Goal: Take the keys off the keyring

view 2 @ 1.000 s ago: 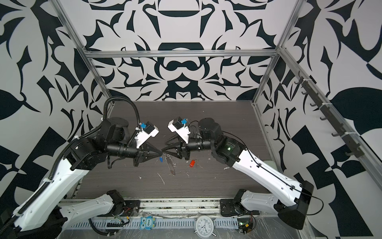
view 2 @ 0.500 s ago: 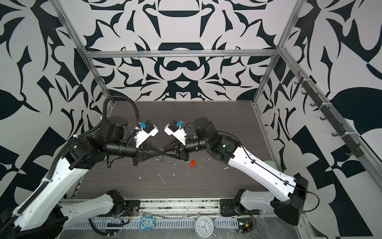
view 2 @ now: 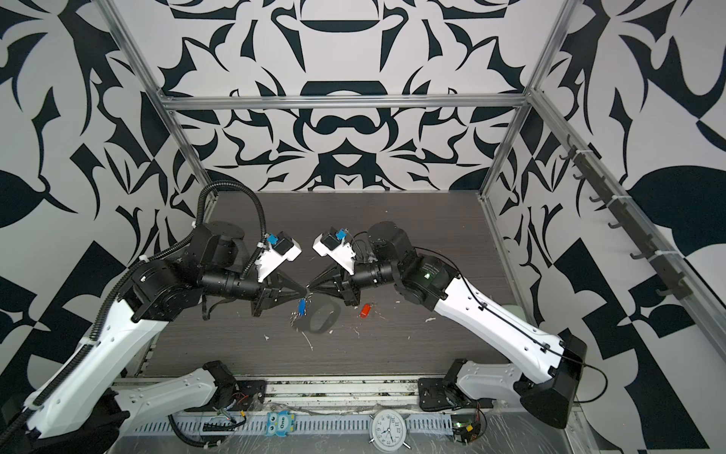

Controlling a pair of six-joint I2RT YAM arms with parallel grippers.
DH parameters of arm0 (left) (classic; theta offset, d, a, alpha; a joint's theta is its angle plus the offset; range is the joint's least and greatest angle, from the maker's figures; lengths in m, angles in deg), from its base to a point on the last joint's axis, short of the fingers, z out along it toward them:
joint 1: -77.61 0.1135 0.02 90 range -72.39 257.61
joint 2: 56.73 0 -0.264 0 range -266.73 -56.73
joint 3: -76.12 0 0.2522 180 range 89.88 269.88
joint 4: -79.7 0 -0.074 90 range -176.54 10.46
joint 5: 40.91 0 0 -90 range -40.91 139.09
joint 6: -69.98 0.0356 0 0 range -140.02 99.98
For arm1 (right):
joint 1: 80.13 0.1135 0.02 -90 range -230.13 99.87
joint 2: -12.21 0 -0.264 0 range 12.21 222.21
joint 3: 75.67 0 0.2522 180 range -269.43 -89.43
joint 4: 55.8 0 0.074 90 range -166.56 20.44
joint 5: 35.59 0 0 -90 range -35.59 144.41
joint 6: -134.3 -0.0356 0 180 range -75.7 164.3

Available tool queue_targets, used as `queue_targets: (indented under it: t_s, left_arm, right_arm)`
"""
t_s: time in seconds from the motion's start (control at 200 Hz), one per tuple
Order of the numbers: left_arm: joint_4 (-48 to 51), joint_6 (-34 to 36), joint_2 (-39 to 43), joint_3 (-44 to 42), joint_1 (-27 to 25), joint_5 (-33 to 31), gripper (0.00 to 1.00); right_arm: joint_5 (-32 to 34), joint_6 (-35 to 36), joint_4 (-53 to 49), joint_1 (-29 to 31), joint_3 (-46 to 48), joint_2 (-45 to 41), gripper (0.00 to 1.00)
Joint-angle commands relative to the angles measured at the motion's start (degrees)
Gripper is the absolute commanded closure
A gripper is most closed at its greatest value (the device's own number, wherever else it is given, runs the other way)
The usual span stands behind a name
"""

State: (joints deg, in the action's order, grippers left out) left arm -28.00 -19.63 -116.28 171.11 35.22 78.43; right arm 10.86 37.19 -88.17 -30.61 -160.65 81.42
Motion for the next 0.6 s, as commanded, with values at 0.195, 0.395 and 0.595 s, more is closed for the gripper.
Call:
queue_targets:
  t_s: [0.195,0.395,0.595]
  left_arm:
    - [-1.6,-0.9,1.3,0.2,-0.2,0.3,0.98]
    - [-8.3,-4.2,5.0,-5.0,-0.2,-0.2,0.83]
    - [-13.5,-6.0,7.9,-9.2,-0.2,-2.0,0.79]
  right_arm:
    - [-0.8,-3.6,8.5,-0.1,0.3,-1.2,1.0]
    - [2.7,-8.8,18.6,0.0,4.1,-2.7,1.0]
    - [5.8,-11.3,24.2,-0.1,5.9,-3.8,1.0]
